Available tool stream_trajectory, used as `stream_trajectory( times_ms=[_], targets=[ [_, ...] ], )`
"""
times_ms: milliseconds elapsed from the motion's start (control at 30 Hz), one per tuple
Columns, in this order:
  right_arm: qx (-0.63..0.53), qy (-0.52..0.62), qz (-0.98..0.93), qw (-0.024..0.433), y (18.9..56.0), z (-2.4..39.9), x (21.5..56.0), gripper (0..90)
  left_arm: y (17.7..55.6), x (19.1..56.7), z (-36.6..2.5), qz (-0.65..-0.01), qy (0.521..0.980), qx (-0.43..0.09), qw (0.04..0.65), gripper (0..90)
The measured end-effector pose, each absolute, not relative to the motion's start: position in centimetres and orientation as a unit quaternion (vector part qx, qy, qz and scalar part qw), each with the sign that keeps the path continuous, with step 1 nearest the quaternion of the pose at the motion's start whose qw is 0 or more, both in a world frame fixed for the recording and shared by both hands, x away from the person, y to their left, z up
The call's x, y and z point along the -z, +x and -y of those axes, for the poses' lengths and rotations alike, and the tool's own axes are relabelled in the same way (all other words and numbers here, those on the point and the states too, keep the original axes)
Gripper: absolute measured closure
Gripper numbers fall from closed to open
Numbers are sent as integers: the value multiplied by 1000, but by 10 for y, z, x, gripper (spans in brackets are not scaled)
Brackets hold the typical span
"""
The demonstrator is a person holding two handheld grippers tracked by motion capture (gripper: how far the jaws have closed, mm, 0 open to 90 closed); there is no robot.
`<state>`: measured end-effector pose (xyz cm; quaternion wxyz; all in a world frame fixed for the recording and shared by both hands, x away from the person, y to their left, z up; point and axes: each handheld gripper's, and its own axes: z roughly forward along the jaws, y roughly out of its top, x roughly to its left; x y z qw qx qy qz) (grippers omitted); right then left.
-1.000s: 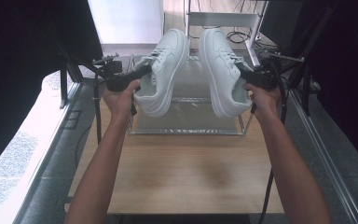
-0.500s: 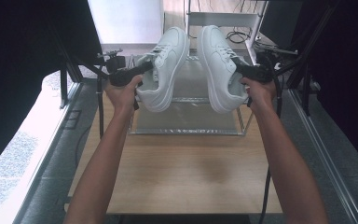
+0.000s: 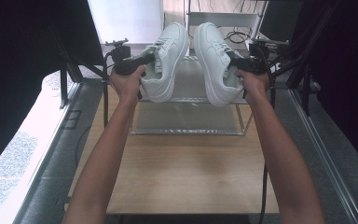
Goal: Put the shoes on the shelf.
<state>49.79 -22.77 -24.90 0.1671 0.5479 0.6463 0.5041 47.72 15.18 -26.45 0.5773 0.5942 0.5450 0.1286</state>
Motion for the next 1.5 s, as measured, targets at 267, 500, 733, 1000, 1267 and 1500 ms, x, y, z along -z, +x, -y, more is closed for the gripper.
stream_trajectory(
  times_ms=[267,500,733,1000,1267,1500],
  targets=[
    [-469,559,-659,180,519,216,245,864,491,275,-142,-561,597,-119,561,827],
    [-429,565,-675,202,536,203,243,864,503,280,-136,-576,602,-120,540,825],
    [-411,577,-676,203,546,198,258,862,512,288,-130,-590,606,-125,519,823],
    [-397,584,-676,211,554,190,266,835,521,295,-119,-606,607,-127,499,803],
    [-389,571,-696,197,561,181,276,705,533,295,-109,-600,622,-102,493,652],
    [-455,535,-682,205,547,189,269,561,525,290,-121,-570,625,-89,526,479]
  ],
)
